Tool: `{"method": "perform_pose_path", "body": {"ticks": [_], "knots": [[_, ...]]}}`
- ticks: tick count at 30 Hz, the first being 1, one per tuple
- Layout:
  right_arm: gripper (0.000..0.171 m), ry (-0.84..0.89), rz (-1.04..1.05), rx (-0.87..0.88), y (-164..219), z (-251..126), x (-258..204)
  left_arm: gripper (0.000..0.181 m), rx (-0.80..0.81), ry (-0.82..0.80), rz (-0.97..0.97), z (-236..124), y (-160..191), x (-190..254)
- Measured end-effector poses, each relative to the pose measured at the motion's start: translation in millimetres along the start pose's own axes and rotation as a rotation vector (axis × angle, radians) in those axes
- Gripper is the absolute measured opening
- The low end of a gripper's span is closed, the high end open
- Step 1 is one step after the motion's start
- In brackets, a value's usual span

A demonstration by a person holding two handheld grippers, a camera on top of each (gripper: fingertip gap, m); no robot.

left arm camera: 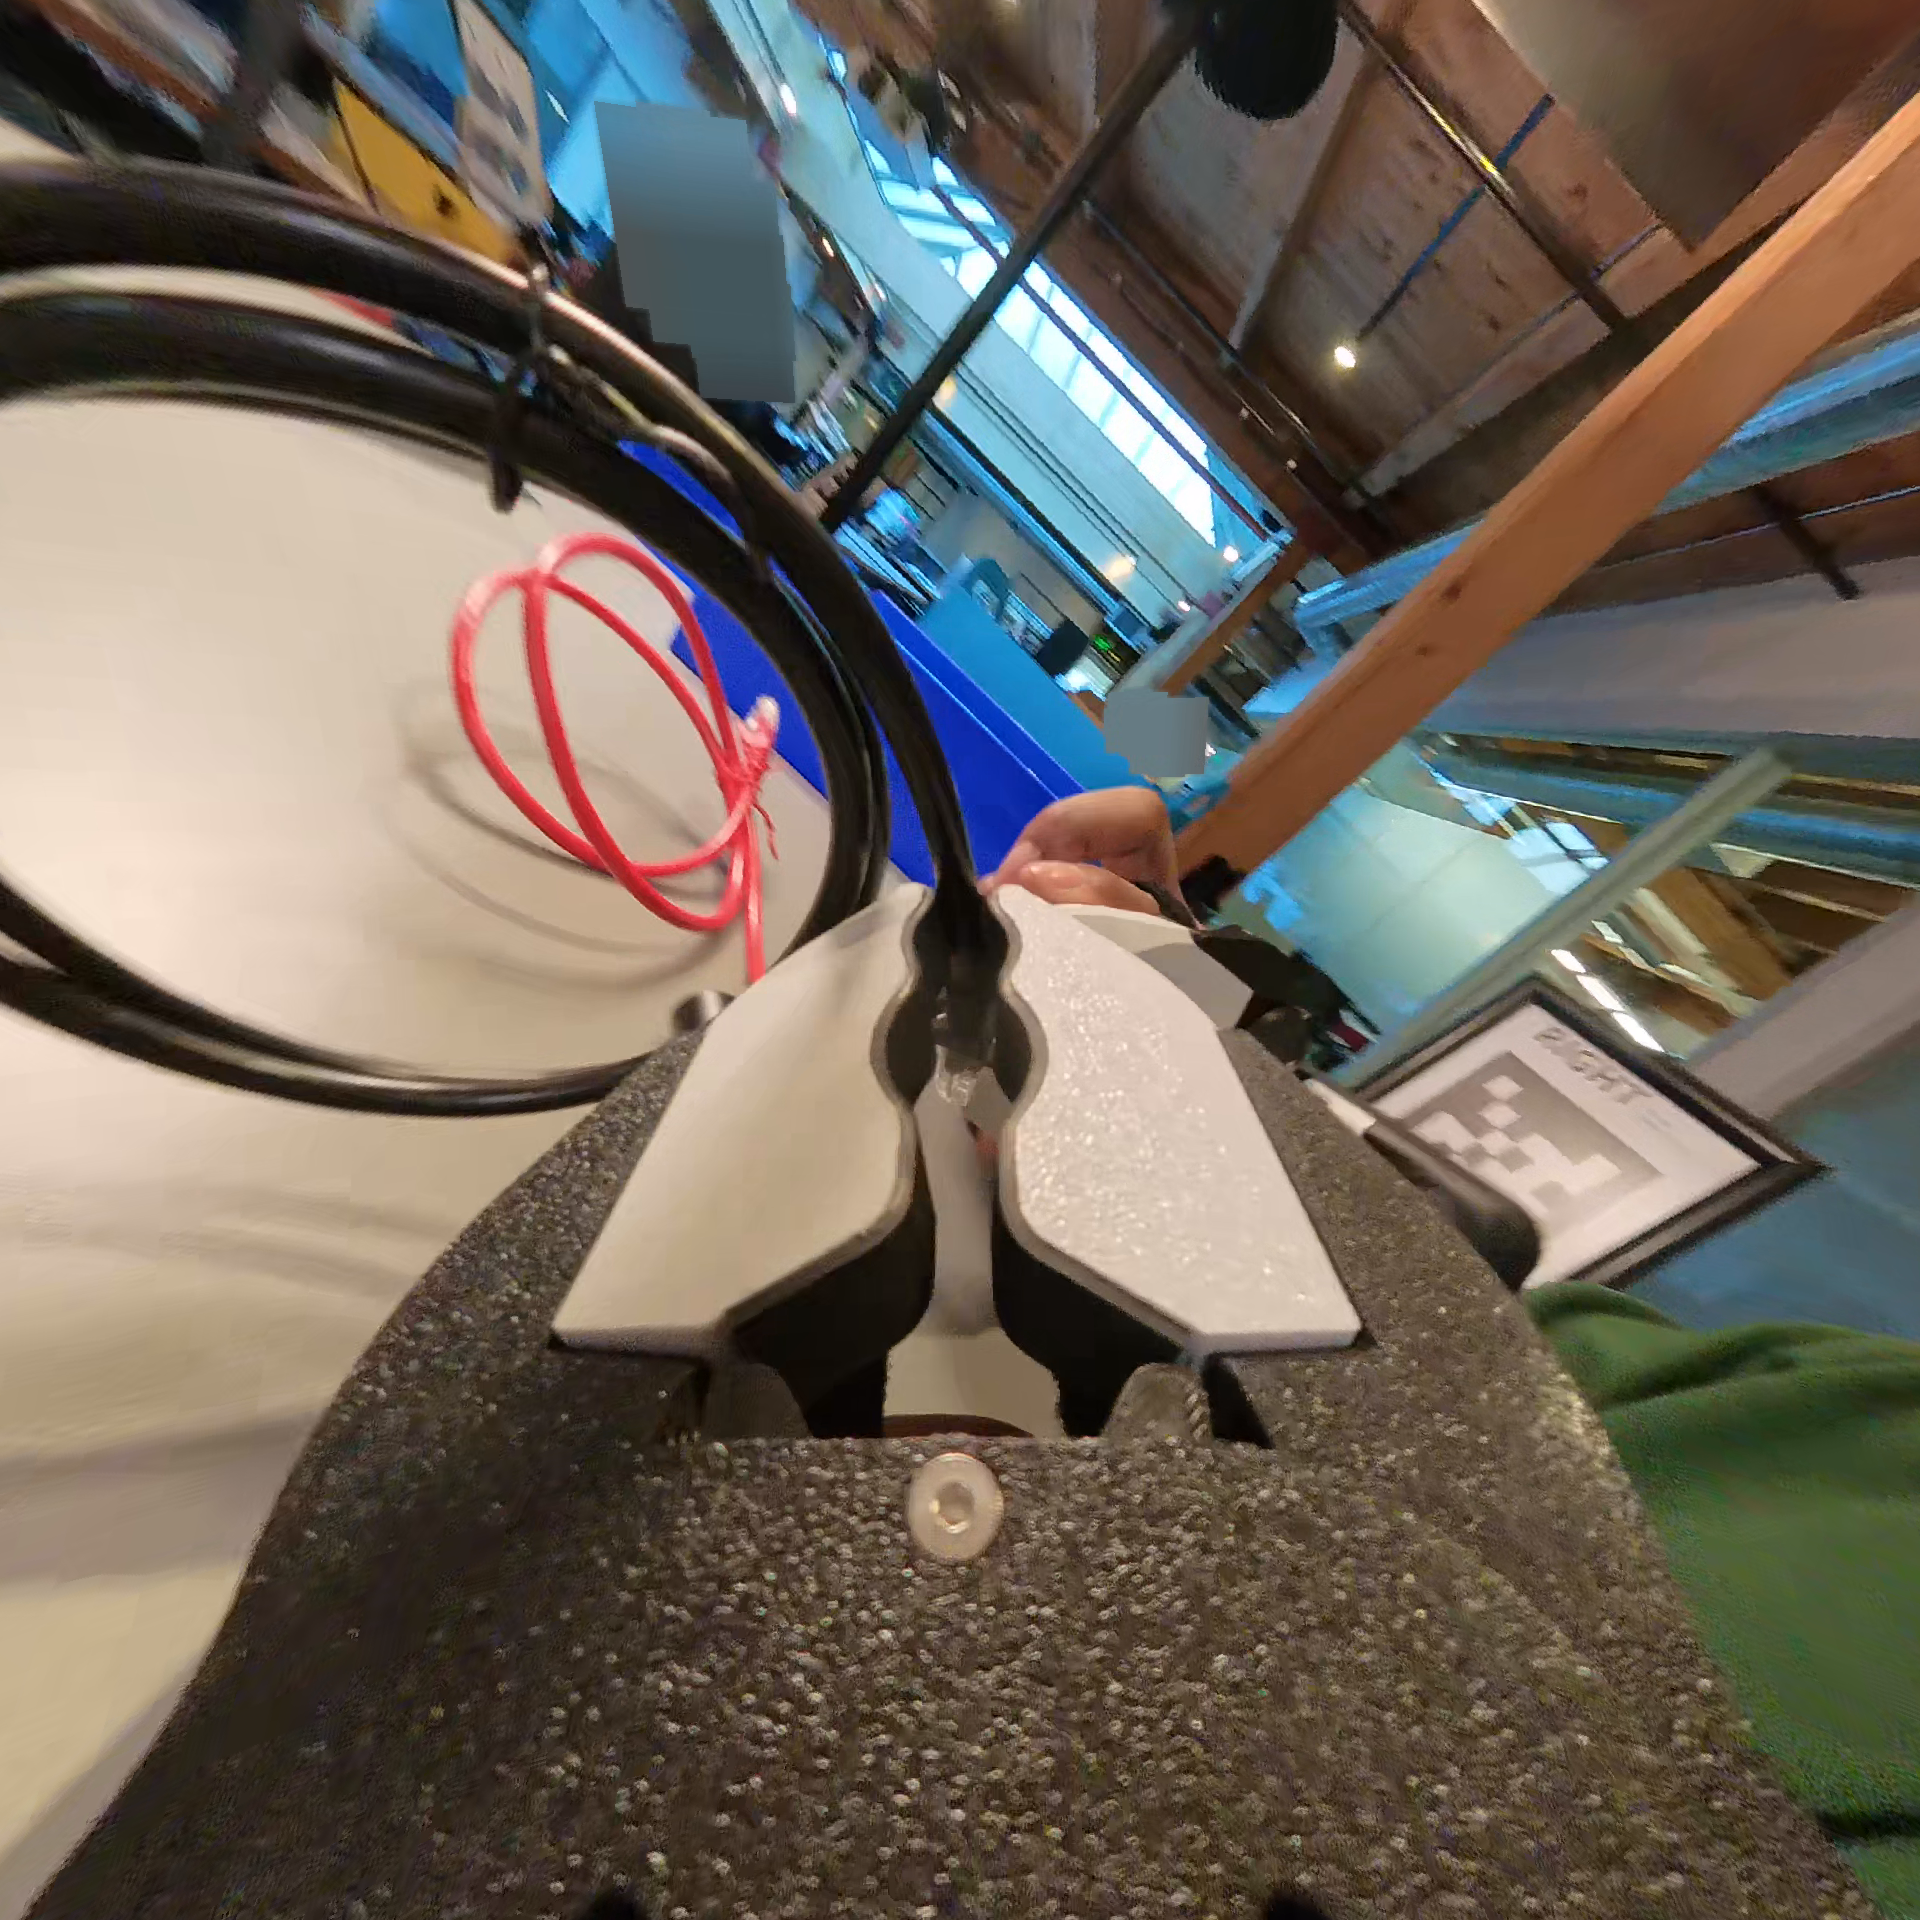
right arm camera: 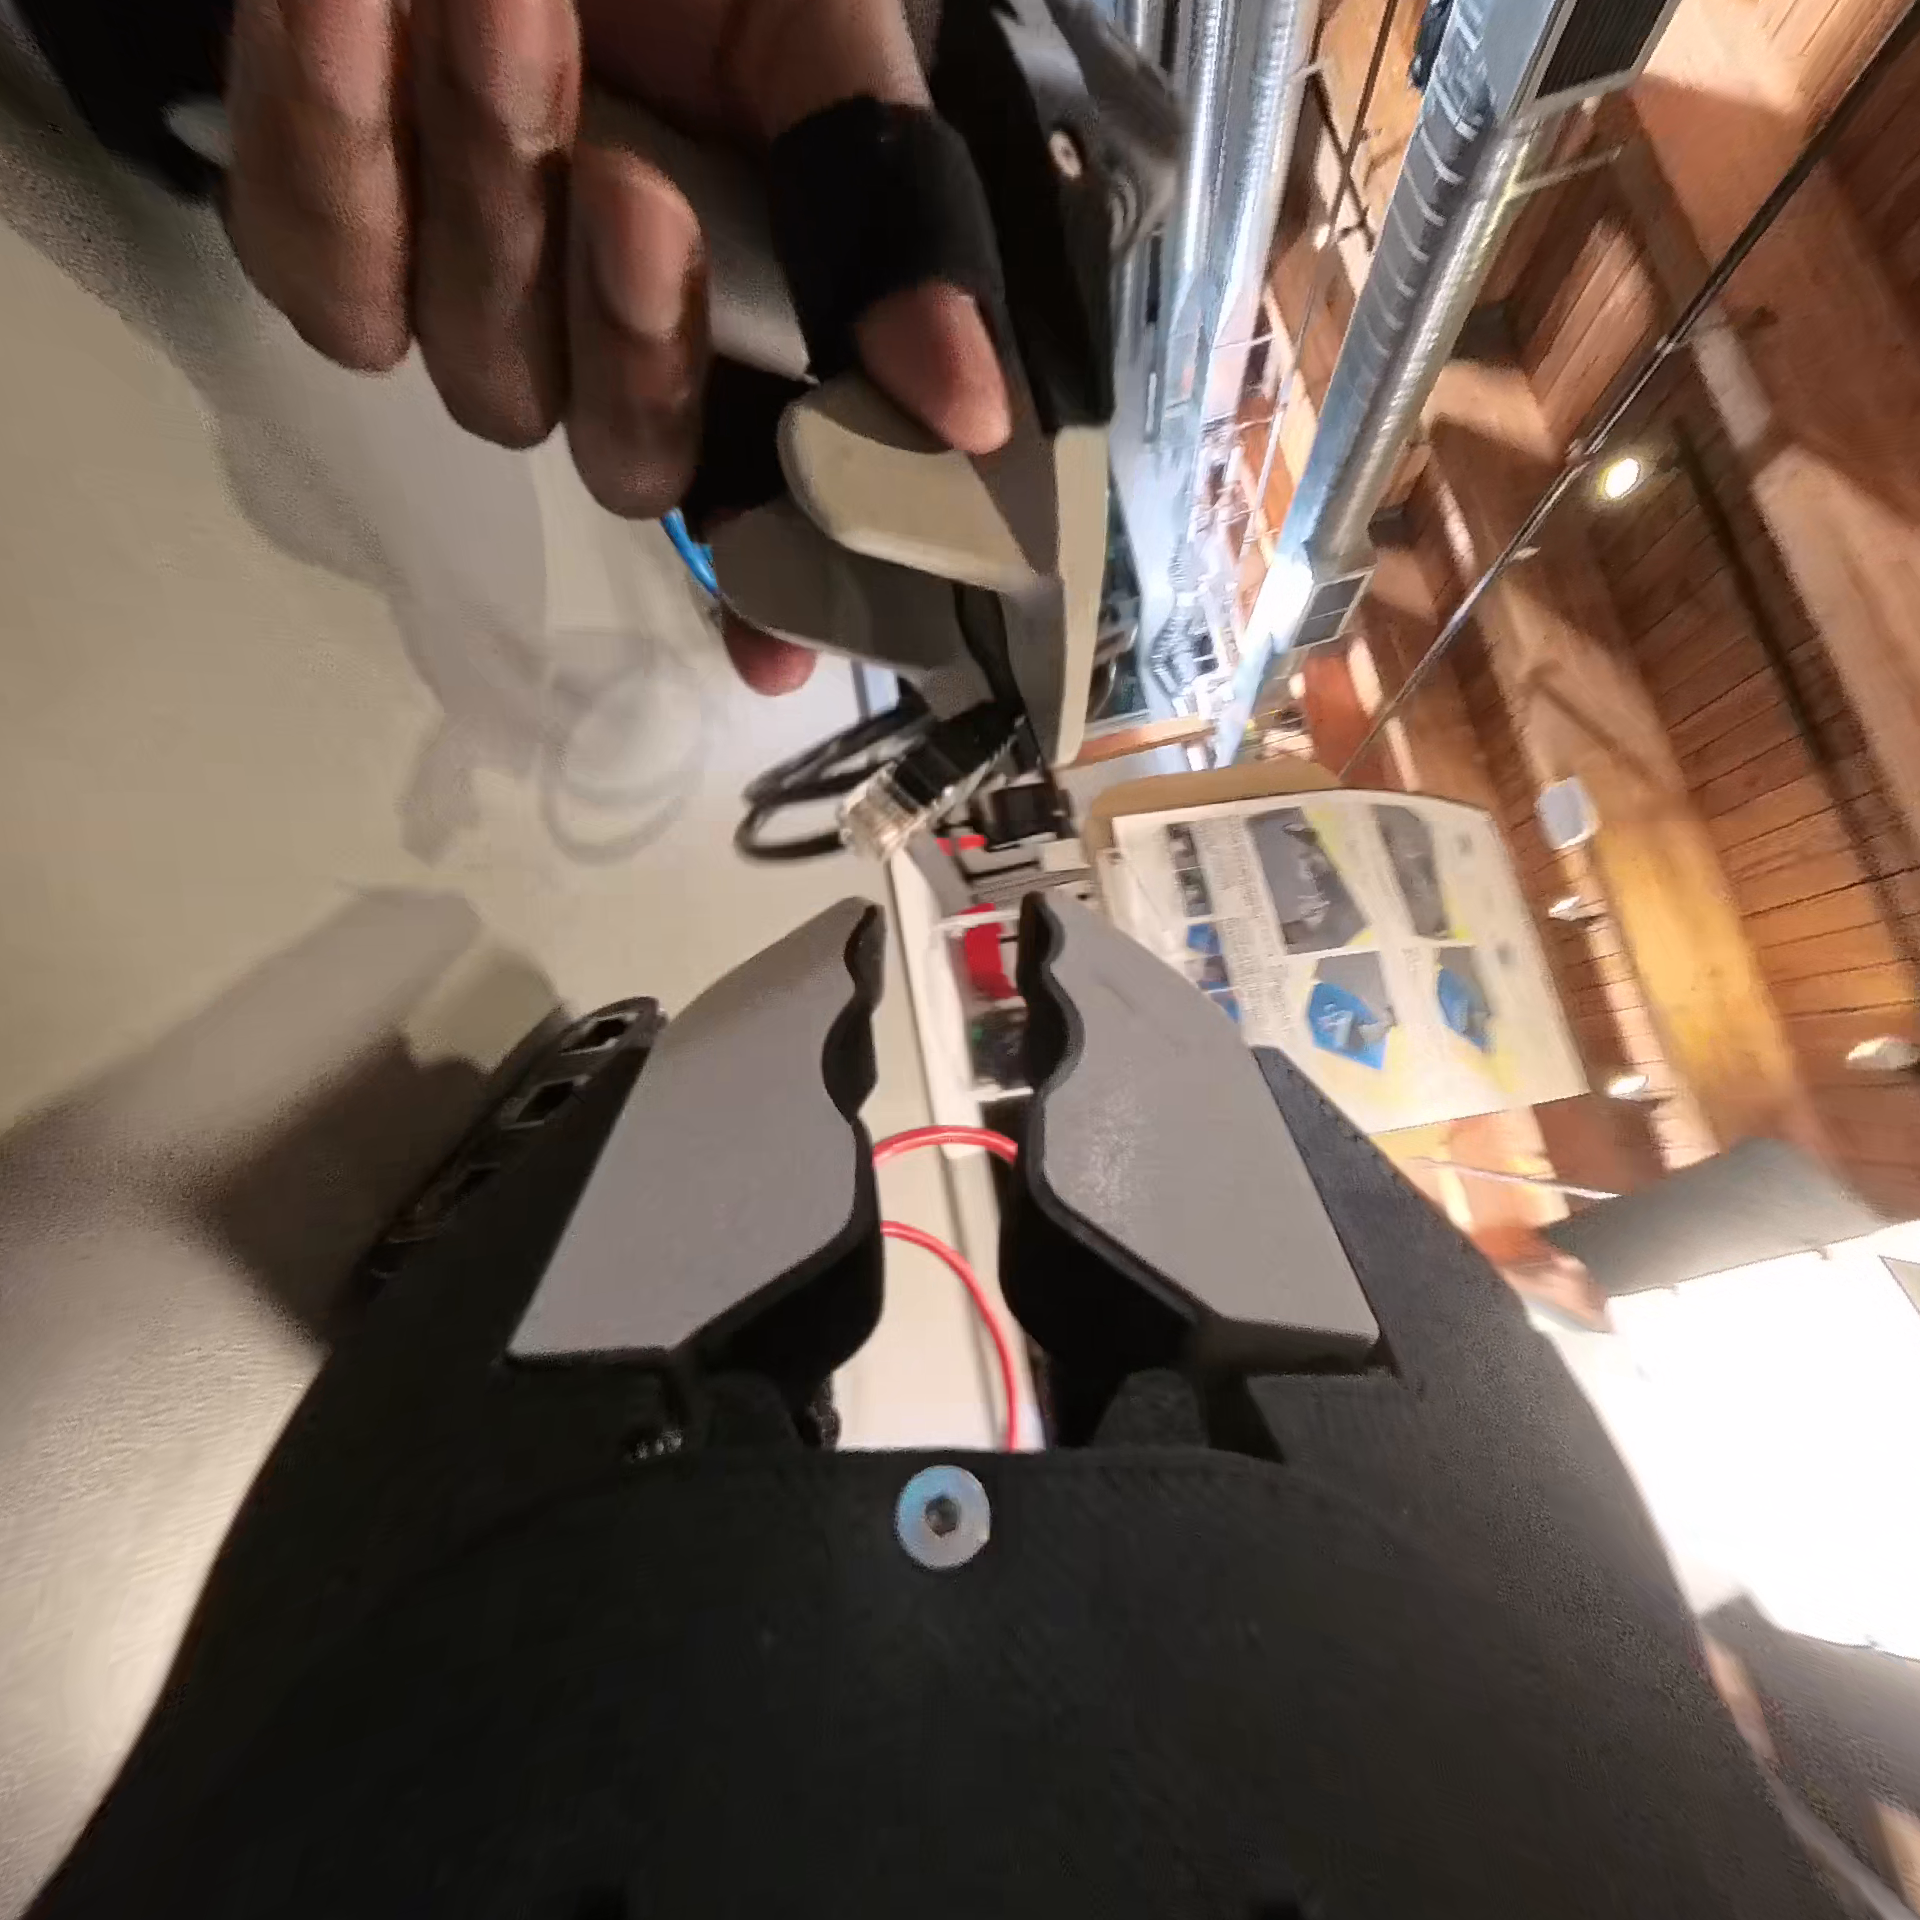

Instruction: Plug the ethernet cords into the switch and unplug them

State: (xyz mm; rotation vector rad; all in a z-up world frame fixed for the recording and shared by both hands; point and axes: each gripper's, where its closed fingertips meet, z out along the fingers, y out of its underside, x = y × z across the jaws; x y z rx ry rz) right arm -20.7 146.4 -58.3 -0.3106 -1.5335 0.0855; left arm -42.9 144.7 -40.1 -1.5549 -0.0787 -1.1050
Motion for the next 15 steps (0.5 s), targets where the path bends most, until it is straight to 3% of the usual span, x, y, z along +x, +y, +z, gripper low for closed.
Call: {"method": "perform_pose_path", "body": {"ticks": [4,10,15], "knots": [[0.036,-0.148,0.296,0.035,0.2,-2.3,-7.1,0.007,0.080,-0.017,0.144,-8.1,-15.2,5.0],[0.047,-0.335,0.637,0.094,-15.4,-4.7,-13.6,0.007,0.052,0.030,0.448,2.5,-5.0,30.6],[0.039,-0.361,0.775,0.140,-24.8,-5.2,-6.7,0.006,0.022,0.069,0.682,8.7,9.2,47.8]]}}
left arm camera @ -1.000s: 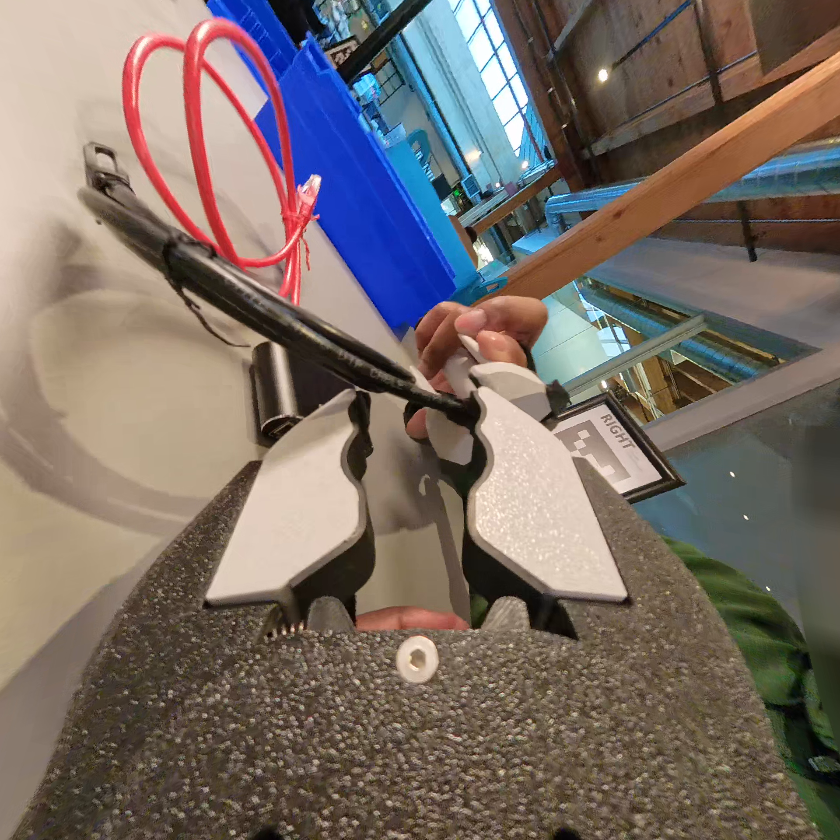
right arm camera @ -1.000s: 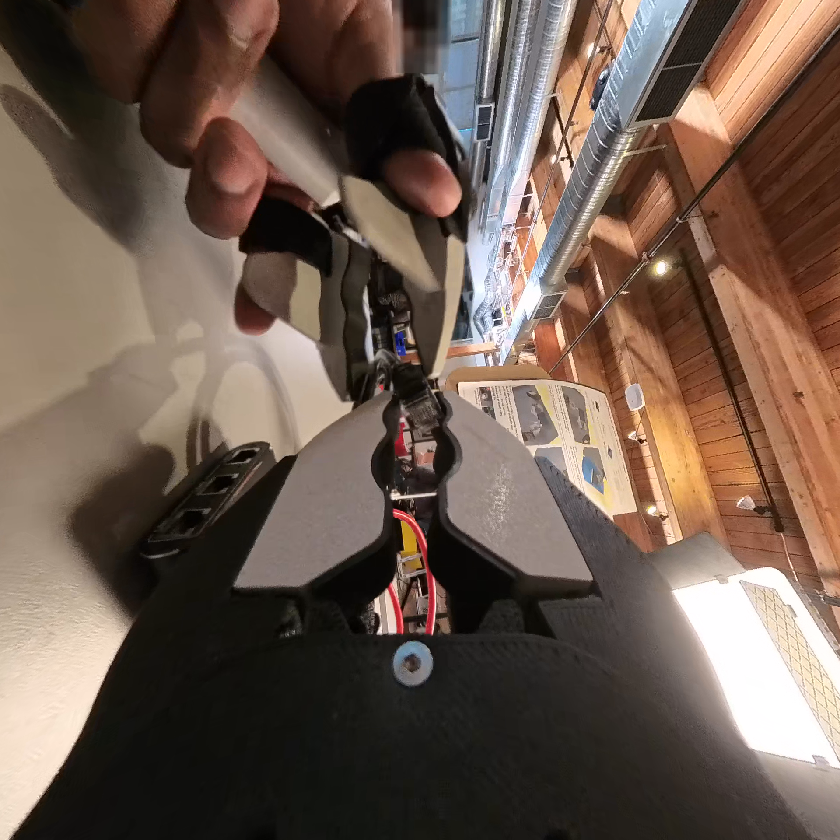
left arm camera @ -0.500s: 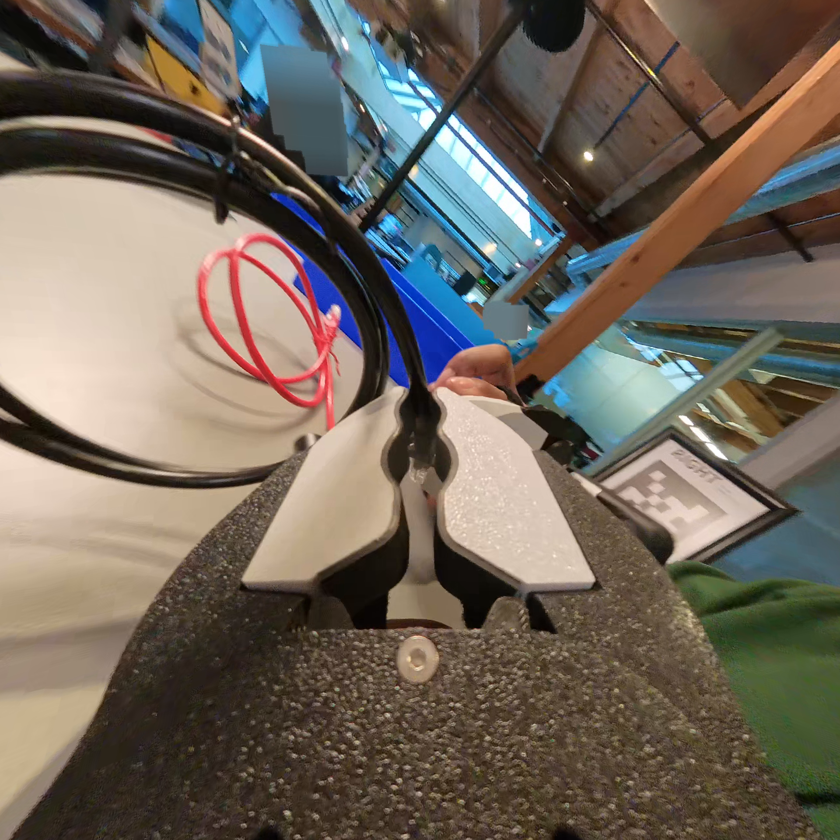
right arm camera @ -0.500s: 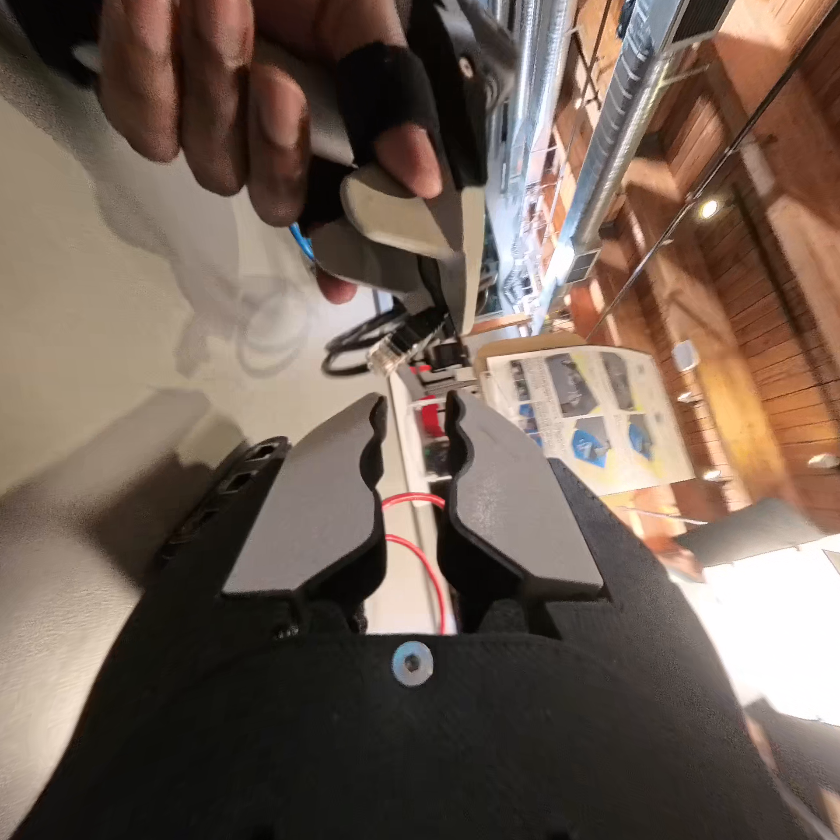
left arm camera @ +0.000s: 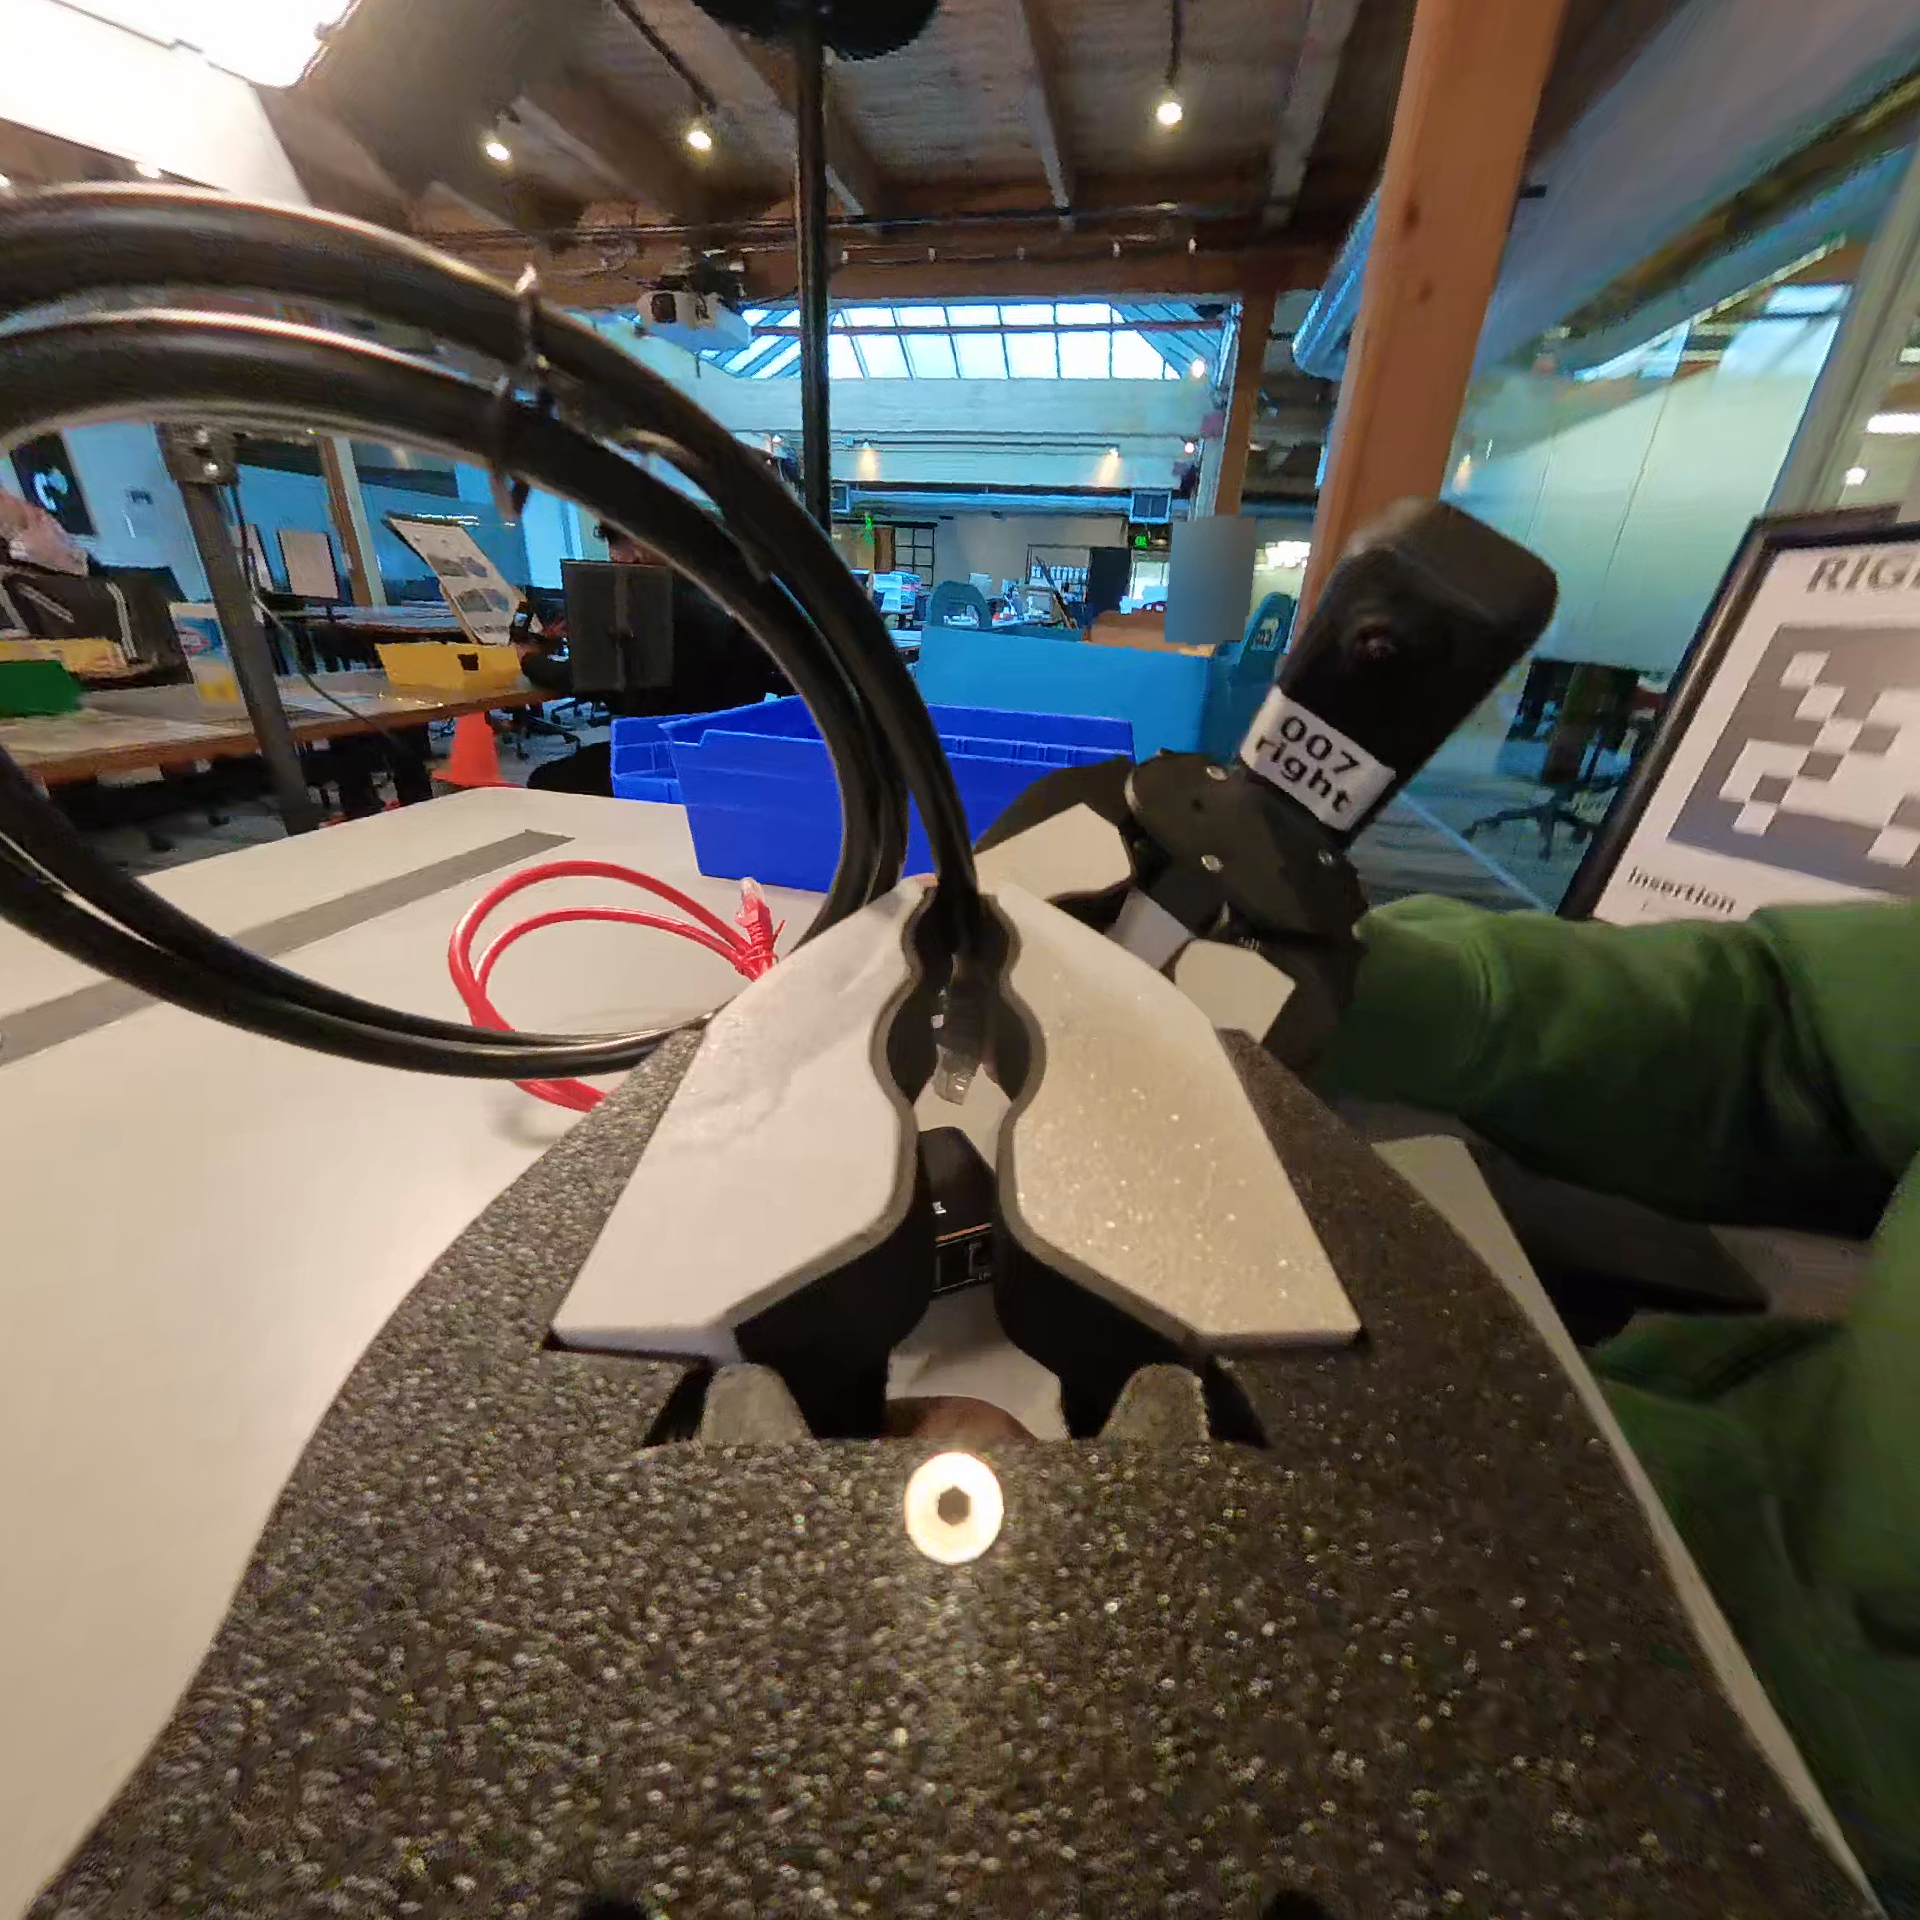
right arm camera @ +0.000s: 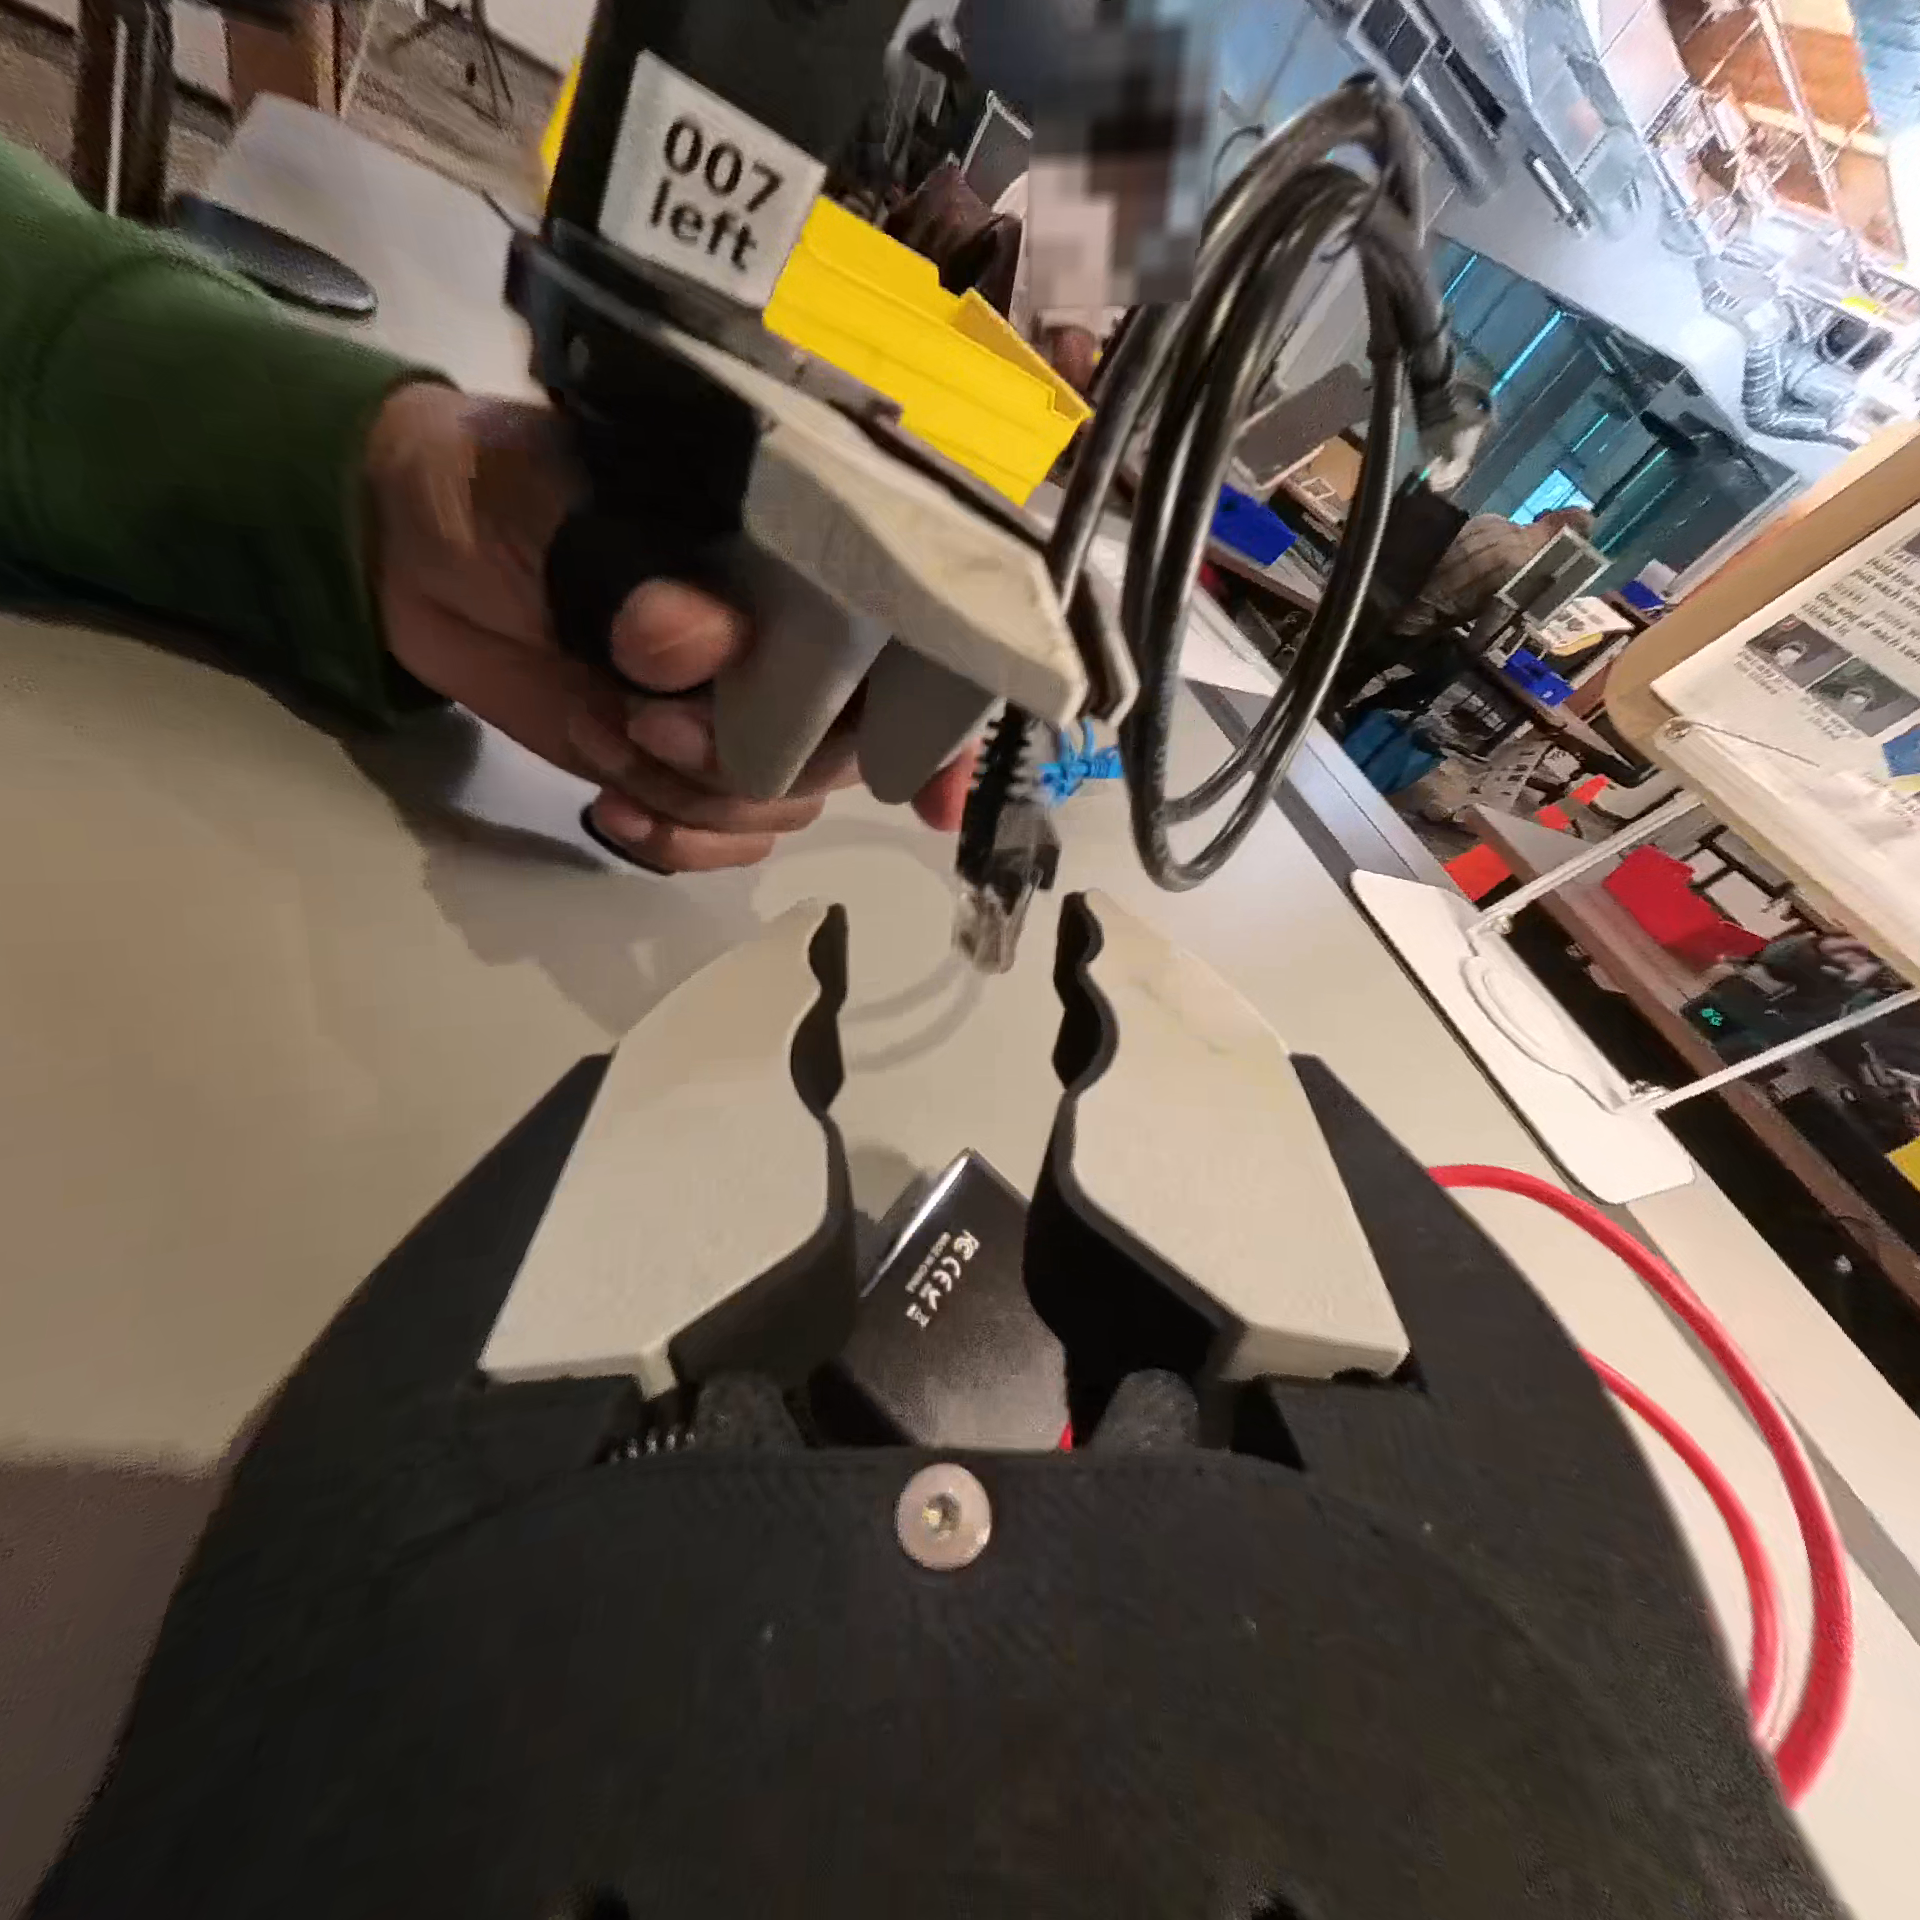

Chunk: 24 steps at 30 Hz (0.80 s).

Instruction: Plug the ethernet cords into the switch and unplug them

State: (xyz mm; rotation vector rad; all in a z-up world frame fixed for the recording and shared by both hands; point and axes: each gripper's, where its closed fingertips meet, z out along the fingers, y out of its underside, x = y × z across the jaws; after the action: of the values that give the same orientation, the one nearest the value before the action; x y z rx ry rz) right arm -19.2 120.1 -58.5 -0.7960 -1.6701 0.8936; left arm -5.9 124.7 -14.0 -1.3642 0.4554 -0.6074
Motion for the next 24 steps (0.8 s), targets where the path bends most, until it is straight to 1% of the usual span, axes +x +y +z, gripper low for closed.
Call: {"method": "perform_pose_path", "body": {"ticks": [2,3,4,6,8,10,13,16,17,19,20,24], "knots": [[0.023,0.034,0.005,0.031,-5.2,-2.7,5.3,0.007,-0.037,0.008,0.021,2.1,6.1,2.4],[0.018,0.044,-0.013,0.033,-5.6,-3.8,6.5,0.007,-0.048,0.006,0.023,2.7,8.1,2.4],[0.017,0.060,-0.046,0.024,-4.7,-4.3,7.2,0.007,-0.054,0.000,0.022,2.6,8.8,1.7],[0.016,0.133,-0.163,0.007,-3.3,-6.3,12.5,0.009,-0.087,-0.018,0.015,1.1,11.7,-1.7],[0.017,0.228,-0.325,-0.014,-2.7,-9.5,19.3,0.014,-0.135,-0.046,0.015,-1.2,16.2,-6.6],[0.016,0.293,-0.485,-0.038,-2.6,-11.3,21.4,0.016,-0.161,-0.049,-0.029,-2.4,19.3,-8.2],[0.016,0.373,-0.690,-0.074,-4.6,-11.7,21.8,0.018,-0.173,-0.009,-0.165,-2.5,22.8,-7.1],[0.016,0.423,-0.853,-0.099,-6.7,-10.4,19.3,0.021,-0.187,0.063,-0.344,-2.0,28.6,-2.8],[0.015,0.427,-0.888,-0.106,-6.1,-9.3,17.9,0.023,-0.185,0.083,-0.396,-1.9,29.0,-1.8],[0.016,0.429,-0.939,-0.119,-4.4,-7.3,15.6,0.019,-0.169,0.098,-0.436,-2.8,27.1,-2.2],[0.016,0.434,-0.961,-0.124,-4.3,-6.8,15.2,0.016,-0.172,0.096,-0.430,-3.3,27.3,-2.8],[0.015,0.437,-0.993,-0.132,-3.1,-5.6,14.3,0.016,-0.208,0.076,-0.360,-3.3,32.0,-1.8]]}}
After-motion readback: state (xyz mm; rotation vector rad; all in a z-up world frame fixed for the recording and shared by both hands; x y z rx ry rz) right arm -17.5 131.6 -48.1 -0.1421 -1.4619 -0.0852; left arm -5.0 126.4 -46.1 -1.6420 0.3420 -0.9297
